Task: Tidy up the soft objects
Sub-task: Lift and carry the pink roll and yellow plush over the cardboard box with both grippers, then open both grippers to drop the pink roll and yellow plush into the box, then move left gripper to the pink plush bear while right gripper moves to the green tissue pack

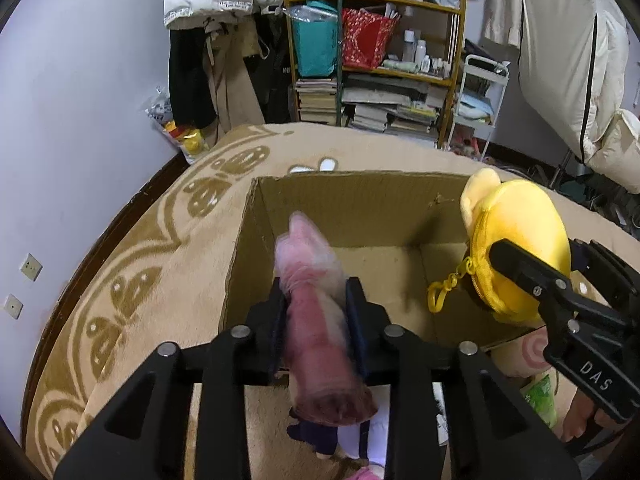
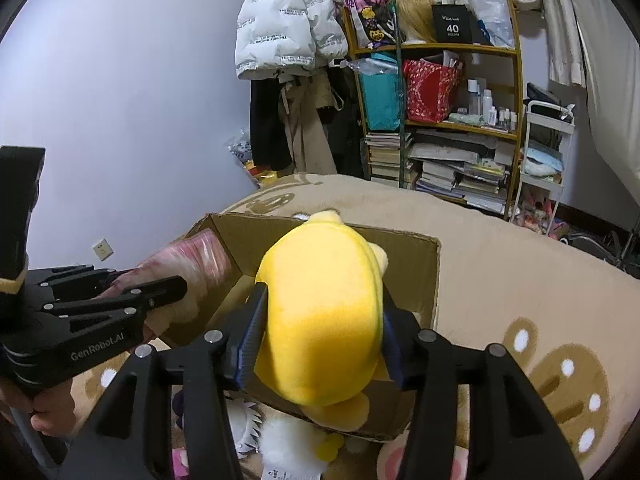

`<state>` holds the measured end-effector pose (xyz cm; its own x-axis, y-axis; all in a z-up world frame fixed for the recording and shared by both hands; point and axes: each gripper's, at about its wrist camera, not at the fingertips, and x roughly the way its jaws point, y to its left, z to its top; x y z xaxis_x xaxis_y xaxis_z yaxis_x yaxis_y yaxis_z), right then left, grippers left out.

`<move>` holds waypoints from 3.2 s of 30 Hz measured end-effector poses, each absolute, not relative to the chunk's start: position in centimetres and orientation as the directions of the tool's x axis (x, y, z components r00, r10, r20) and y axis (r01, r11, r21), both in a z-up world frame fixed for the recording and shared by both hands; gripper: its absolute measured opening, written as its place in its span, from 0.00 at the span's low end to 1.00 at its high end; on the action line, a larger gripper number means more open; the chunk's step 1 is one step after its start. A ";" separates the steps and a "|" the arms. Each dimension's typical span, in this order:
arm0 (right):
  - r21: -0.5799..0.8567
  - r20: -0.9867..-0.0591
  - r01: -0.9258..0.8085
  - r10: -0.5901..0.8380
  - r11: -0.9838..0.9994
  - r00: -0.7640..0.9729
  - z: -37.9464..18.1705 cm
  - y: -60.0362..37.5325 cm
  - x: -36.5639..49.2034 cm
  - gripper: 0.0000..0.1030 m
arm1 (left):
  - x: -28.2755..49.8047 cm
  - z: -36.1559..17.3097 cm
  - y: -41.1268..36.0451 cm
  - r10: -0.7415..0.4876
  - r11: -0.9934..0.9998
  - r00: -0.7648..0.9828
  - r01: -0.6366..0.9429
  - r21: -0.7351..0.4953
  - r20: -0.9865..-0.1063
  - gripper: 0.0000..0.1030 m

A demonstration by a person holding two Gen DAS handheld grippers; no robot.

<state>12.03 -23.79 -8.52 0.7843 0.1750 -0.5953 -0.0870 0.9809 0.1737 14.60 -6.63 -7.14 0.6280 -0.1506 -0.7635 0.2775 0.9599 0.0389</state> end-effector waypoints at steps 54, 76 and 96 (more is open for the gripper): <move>0.248 -0.766 0.091 0.137 0.965 0.629 -9.3 -25.6 1.5 0.99 | 3.5 -6.3 -3.4 -0.043 0.946 0.465 0.304 0.114 -0.884 0.94; 0.237 -0.887 0.213 0.122 0.948 0.446 -15.7 -27.2 3.8 0.98 | 5.1 -12.9 -5.2 -0.054 0.927 0.216 0.374 0.031 -0.975 0.94; 0.205 -0.936 0.273 0.106 0.940 0.336 -19.0 -27.9 4.6 0.95 | 6.3 -16.4 -6.0 -0.006 0.932 0.154 0.359 0.050 -0.988 0.93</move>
